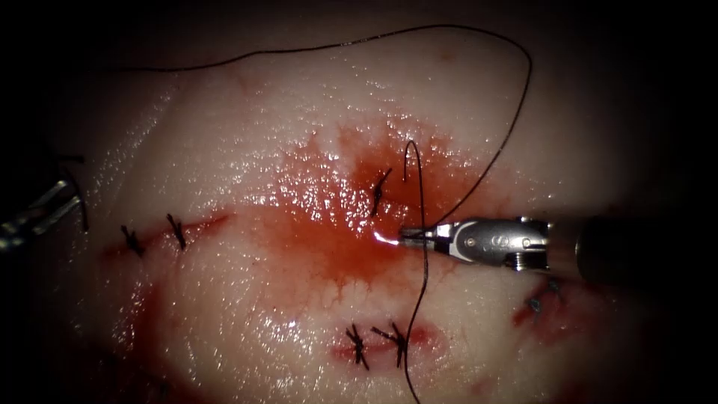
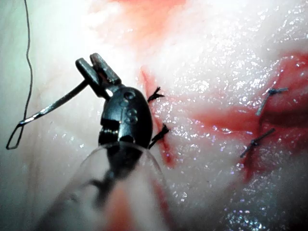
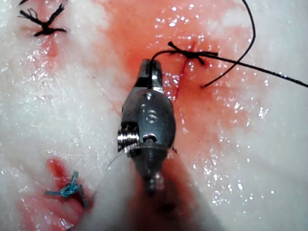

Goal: Wound Closure

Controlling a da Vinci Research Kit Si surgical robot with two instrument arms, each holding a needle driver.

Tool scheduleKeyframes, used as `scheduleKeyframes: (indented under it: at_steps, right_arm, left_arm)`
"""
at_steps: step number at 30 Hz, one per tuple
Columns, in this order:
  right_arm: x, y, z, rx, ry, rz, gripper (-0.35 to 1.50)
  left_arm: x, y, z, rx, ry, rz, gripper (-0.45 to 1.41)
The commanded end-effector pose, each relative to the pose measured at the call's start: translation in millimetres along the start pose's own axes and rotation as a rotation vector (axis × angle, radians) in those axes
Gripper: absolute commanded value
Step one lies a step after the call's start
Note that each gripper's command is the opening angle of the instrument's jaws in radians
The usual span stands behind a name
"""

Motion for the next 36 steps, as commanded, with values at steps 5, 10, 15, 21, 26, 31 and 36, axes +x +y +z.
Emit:
scheduleKeyframes:
  at_steps: [5,10,15,21,26,31,36]
  right_arm:
    - [0.6,-2.6,-3.5,0.012,0.008,-0.004,-0.35]
    - [3.6,-7.0,-6.5,0.062,0.037,-0.02,-0.35]
    - [6.8,-10.8,-9.2,0.097,0.051,-0.029,-0.35]
    - [9.6,-14.0,-10.5,0.212,0.053,-0.057,-0.35]
    - [12.4,-15.9,-11.7,0.277,0.075,-0.072,-0.35]
    - [14.6,-17.9,-12.6,0.326,0.082,-0.096,-0.35]
    - [14.7,-18.6,-12.7,0.358,0.084,-0.107,-0.35]
  left_arm:
    - [1.1,1.8,3.9,-0.086,0.053,0.008,-0.45]
    - [2.7,3.1,7.2,-0.15,0.087,0.048,-0.45]
    - [3.7,4.8,10.3,-0.243,0.108,0.091,-0.45]
    - [4.0,5.4,12.7,-0.281,0.121,0.11,-0.45]
    - [3.9,5.0,14.9,-0.311,0.126,0.119,-0.45]
    - [2.6,4.4,17.7,-0.334,0.14,0.121,-0.45]
    - [1.7,4.4,19.0,-0.348,0.147,0.117,-0.45]
